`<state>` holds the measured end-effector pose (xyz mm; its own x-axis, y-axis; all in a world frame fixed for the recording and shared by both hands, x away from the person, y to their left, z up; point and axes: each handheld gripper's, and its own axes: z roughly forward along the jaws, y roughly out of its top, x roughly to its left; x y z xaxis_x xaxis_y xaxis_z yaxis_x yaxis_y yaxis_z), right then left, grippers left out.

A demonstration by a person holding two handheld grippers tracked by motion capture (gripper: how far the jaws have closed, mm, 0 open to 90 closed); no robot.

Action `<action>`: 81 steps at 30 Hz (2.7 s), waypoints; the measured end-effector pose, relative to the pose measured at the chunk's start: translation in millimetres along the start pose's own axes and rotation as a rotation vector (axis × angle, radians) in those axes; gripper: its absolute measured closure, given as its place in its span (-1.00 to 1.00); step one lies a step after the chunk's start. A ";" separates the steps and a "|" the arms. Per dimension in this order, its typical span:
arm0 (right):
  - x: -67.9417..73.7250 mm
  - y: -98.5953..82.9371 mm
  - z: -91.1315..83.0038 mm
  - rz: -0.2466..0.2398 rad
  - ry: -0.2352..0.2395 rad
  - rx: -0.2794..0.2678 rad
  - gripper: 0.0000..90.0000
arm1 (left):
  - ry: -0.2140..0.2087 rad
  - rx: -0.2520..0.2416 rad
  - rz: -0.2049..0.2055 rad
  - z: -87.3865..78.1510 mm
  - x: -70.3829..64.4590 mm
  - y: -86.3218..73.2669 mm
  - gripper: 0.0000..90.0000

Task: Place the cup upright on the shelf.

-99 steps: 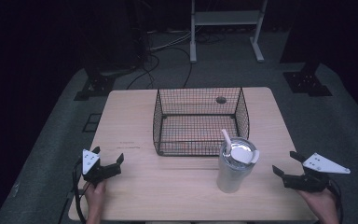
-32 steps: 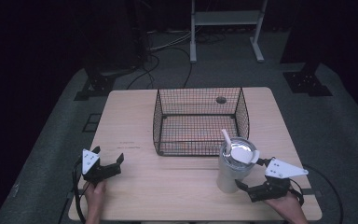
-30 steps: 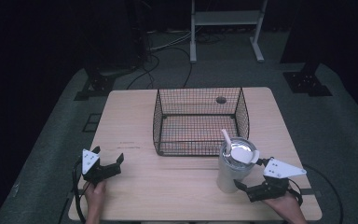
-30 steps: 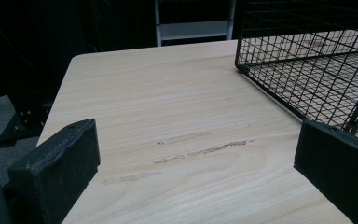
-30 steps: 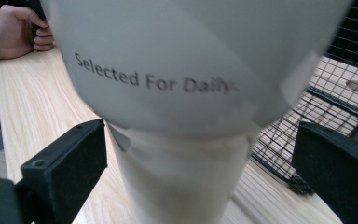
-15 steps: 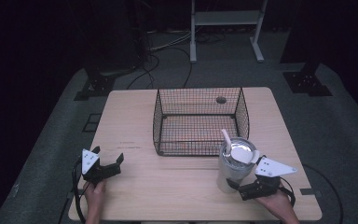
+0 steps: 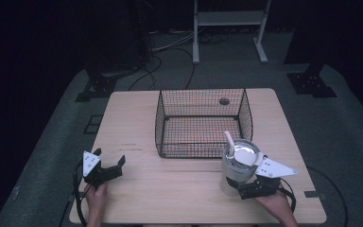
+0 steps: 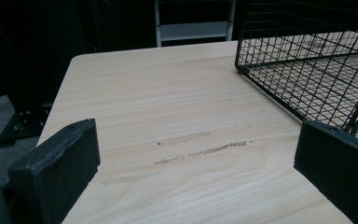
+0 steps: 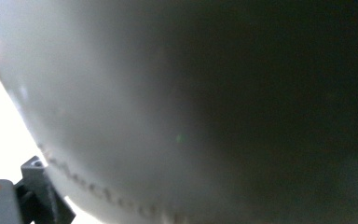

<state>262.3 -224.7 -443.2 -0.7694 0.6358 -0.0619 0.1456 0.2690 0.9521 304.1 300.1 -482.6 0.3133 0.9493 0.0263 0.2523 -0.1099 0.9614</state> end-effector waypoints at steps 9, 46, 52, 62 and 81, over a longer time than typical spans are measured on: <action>0.1 -1.6 0.8 -0.005 0.001 -0.012 -0.91 | 0.000 -0.002 0.000 0.0 0.0 0.0 -1.00; -21.5 60.0 -14.0 0.044 0.084 -0.084 -0.88 | -0.003 -0.014 -0.035 -1.9 3.8 -0.5 -1.00; -20.4 86.9 -5.0 0.007 0.121 -0.079 -0.88 | -0.003 -0.013 -0.035 -2.0 4.0 -0.5 -1.00; -24.6 117.6 14.7 0.005 0.165 -0.123 -0.88 | -0.004 -0.016 -0.038 -2.0 4.5 -0.5 -1.00; -50.4 157.6 51.9 0.027 0.147 -0.124 -0.88 | -0.007 -0.025 -0.053 -2.9 7.3 -0.9 -1.00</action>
<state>356.4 -176.9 -305.6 -0.8503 0.5263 0.0000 0.0965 0.1558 0.9831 303.6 308.0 -482.5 0.3069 0.9514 -0.0264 0.2454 -0.0523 0.9680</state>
